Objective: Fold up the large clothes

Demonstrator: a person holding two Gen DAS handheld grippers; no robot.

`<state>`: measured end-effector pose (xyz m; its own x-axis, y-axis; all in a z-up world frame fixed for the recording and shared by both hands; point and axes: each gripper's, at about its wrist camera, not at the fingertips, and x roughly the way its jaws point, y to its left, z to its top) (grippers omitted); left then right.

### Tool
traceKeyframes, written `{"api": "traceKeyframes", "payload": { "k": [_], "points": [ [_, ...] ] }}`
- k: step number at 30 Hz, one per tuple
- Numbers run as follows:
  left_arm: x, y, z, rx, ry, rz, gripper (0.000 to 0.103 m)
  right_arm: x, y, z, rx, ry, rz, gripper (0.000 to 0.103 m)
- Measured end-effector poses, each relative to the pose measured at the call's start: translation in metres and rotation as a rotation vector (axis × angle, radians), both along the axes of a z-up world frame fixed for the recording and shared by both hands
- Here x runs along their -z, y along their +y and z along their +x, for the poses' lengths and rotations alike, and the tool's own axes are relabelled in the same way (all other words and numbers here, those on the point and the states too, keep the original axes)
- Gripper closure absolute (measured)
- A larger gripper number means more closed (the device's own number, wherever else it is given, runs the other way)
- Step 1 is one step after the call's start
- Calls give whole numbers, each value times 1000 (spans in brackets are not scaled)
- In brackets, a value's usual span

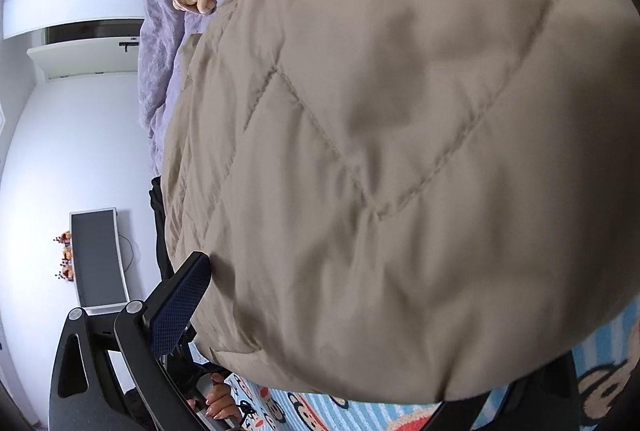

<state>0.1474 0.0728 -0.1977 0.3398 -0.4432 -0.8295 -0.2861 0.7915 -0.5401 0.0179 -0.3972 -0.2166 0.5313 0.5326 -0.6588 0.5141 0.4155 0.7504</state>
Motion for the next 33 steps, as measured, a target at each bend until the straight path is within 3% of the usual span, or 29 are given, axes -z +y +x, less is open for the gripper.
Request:
{"api": "traceKeyframes", "payload": {
  "k": [4,7,8,9,12,14,17,21,24,33],
  "points": [
    [4,0,5,-28,4,25,1,5,-3,-3,19,-2,22,0],
    [-1,0,2,-18,-24,52,27,5,-3,-5,42,11,39,0],
    [-4,1,2,-11,-33,42,43,5,-4,-7,50,17,38,5],
    [-6,2,2,-6,-40,33,54,4,-4,-9,58,25,26,22],
    [-21,-1,-1,34,-82,105,72,1,-5,-15,69,12,35,60],
    [-35,-10,-4,85,-124,186,78,-8,-3,-19,72,-9,11,70],
    [-53,-18,-12,148,-184,257,82,-20,1,-24,61,-36,-16,75],
    [-69,-11,-21,189,-225,255,83,-31,8,-41,50,-49,-33,77],
    [-77,-9,-32,245,-250,295,83,-36,18,-57,38,-45,-52,77],
    [-77,14,-100,314,-222,289,83,-34,29,-120,20,14,-29,77]
  ]
}}
